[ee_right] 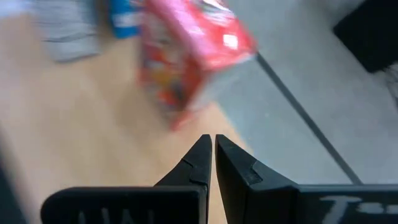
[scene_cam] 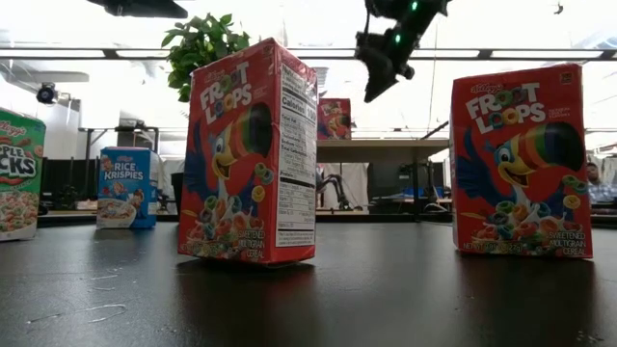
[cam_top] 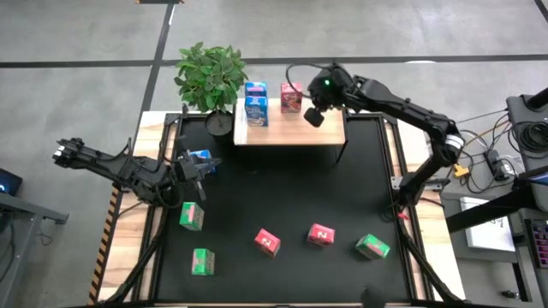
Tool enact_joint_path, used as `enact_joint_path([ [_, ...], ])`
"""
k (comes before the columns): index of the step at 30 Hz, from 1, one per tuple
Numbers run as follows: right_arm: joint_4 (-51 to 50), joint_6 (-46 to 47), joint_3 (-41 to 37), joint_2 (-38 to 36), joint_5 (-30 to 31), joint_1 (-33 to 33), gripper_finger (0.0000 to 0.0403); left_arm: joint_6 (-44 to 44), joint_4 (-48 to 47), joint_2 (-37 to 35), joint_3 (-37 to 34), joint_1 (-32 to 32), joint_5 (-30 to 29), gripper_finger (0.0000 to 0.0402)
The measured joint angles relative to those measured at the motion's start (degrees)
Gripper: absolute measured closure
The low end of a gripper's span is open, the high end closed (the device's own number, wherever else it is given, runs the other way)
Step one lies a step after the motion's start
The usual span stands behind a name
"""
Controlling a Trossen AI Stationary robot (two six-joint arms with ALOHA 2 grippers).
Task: Stack cereal on shelf
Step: Put the right red cereal box aligned with the other red cereal box on the shelf
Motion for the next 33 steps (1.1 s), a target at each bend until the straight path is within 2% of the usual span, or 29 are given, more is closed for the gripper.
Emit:
enact_joint_path([
  [9,-2.3,5.5,-2.0,-4.8,-1.3,17.4,0.0391,-2.3,1.0,0.0,0.0,0.0,1.0,0.0402],
  [15,3.3,8.5,-8.7,-6.0,4.4,29.6,0.0391,-5.5,1.3,0.0,0.0,0.0,6.5,0.0402],
  [24,5.4,16.1,-15.4,-5.6,5.2,41.6,0.0390,-11.4,3.5,0.0,-0.7,0.0,8.4,0.0402],
  [30,5.2,22.7,-17.2,-5.6,4.8,51.7,0.0390,-16.3,7.8,1.1,-1.8,0.0,14.8,0.0402],
  [33,5.4,25.0,-18.5,-5.0,8.6,56.5,0.0390,-16.8,11.9,2.8,-2.7,0.0,17.0,0.0402],
])
